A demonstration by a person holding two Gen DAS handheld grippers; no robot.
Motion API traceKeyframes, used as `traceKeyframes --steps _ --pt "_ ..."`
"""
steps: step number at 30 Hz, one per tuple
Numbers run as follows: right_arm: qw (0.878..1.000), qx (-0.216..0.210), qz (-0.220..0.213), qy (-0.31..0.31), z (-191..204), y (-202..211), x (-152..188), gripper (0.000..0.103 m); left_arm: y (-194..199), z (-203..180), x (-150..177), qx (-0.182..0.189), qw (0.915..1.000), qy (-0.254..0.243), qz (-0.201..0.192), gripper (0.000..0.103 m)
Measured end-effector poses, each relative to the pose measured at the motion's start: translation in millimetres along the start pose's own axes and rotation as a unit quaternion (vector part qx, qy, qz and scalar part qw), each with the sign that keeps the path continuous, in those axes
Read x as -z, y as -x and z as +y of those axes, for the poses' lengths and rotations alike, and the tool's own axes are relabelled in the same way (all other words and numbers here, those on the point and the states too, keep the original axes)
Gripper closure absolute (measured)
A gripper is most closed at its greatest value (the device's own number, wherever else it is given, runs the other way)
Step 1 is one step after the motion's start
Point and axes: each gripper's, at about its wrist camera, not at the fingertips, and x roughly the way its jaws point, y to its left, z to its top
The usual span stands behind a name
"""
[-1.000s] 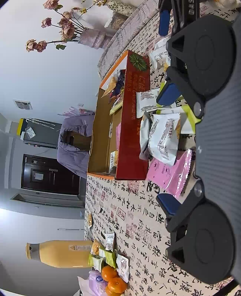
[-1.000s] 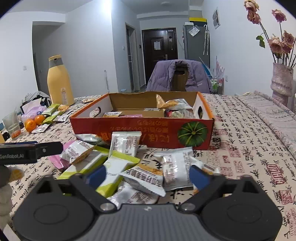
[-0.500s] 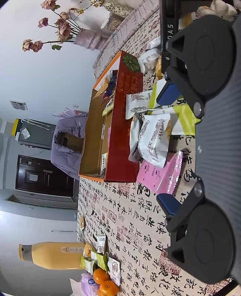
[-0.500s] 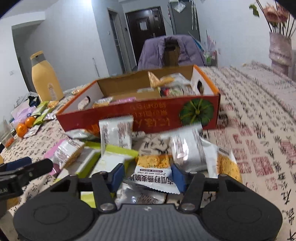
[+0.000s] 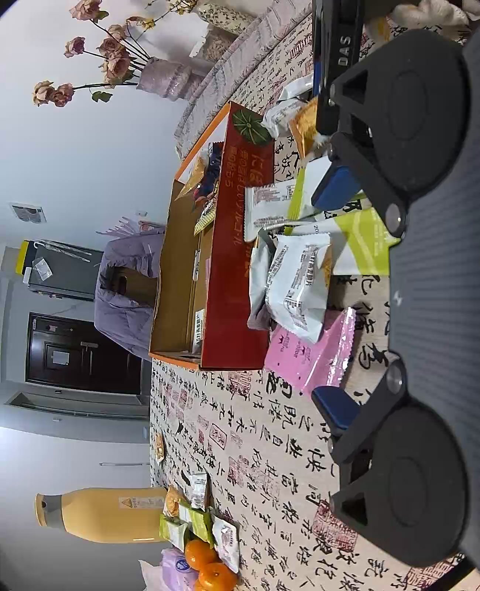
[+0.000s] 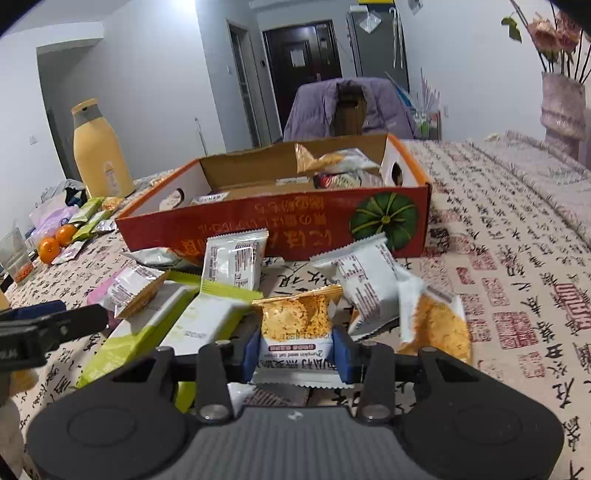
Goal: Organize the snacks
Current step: 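Grasp a cracker packet with the right gripper while the left grasps a white wrapper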
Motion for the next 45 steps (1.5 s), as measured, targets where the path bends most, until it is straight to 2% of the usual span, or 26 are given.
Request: traceKeyframes --steps 9,15,23,29,30,31,40,45 --pt "0.998 0.008 -0.064 0.004 -8.4 21.1 -8.3 0.063 -17.6 -8.0 -19.8 -0.009 0.9999 -0.004 0.009 0.0" --pt "0.997 0.006 -0.075 -0.002 -13.9 19.4 -11.7 0.063 -35.5 -16.3 -28.9 -0.013 0.9996 -0.017 0.017 0.002" --pt "0.997 0.006 -0.078 -0.011 -21.1 11.1 -15.4 0.063 -55.6 -16.5 -25.9 -0.013 0.9988 -0.016 0.044 0.02" --pt "0.997 0.001 -0.072 -0.017 -24.2 2.8 -14.4 0.063 -55.3 -16.4 -23.9 -0.007 0.9992 -0.014 0.038 0.032" --pt "0.997 0.0 -0.072 -0.017 -24.4 2.4 -14.1 0.063 -54.8 -15.8 -24.0 -0.007 0.9992 -0.014 0.035 0.038" --pt "0.997 0.0 -0.072 -0.018 -24.6 1.9 -13.9 0.063 -54.0 -15.6 -23.7 -0.006 0.9993 -0.015 0.033 0.049" --pt "0.997 -0.001 -0.075 -0.02 -25.3 3.3 -13.8 0.063 -41.2 -15.5 -24.8 -0.011 0.9997 -0.02 0.01 0.051" --pt "0.996 -0.003 -0.086 -0.017 -22.5 5.6 -20.5 0.063 -28.4 -16.3 -34.0 -0.01 0.9995 -0.025 -0.018 0.051"
